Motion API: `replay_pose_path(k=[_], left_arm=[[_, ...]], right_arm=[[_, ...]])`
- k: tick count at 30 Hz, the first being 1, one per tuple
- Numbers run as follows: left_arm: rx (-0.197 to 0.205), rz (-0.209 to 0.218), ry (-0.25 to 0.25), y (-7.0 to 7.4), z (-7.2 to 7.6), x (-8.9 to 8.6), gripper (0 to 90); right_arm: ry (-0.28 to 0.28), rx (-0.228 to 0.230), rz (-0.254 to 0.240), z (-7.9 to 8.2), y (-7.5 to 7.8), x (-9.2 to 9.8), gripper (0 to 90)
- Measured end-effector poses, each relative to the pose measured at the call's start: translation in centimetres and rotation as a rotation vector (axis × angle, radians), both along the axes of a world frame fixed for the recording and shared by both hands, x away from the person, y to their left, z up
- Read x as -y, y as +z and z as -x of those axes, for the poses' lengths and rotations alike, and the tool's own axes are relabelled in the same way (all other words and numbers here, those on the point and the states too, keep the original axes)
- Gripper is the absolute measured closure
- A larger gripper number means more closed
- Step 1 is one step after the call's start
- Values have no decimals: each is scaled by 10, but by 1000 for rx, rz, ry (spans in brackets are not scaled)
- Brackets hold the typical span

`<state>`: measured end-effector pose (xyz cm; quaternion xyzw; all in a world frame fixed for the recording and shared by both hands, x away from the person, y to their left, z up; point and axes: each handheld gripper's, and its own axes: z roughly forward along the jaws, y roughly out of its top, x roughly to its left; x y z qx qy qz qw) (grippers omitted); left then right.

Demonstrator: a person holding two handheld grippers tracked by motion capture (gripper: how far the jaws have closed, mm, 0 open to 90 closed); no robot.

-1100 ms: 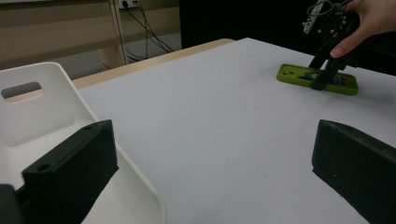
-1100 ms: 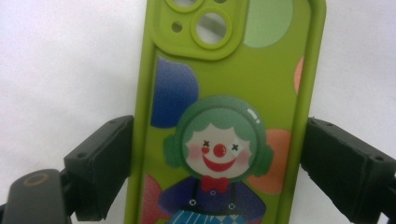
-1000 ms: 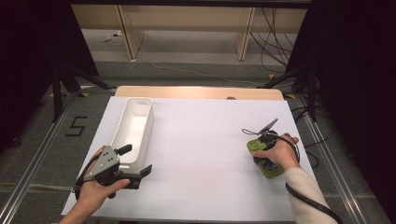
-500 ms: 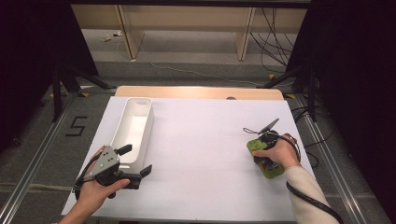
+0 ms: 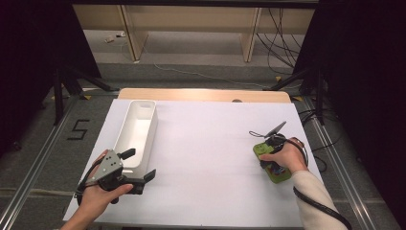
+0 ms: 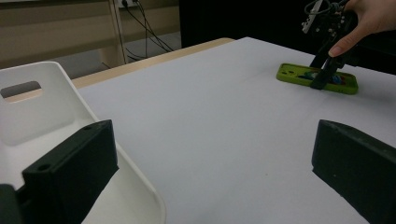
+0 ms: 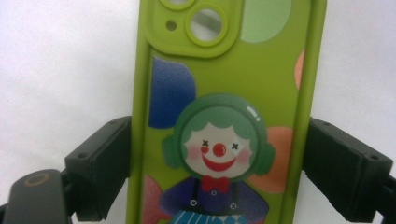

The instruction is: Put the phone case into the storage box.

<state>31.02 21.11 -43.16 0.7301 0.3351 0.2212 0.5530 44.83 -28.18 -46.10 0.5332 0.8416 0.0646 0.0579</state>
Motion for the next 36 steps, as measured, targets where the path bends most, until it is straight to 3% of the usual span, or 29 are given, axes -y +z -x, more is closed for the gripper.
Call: replay_pose_path(k=[36], left_arm=[[1,2,3,0,0,-1,0]], right_arm=[[-26,-15,8,0,1,-2,167]])
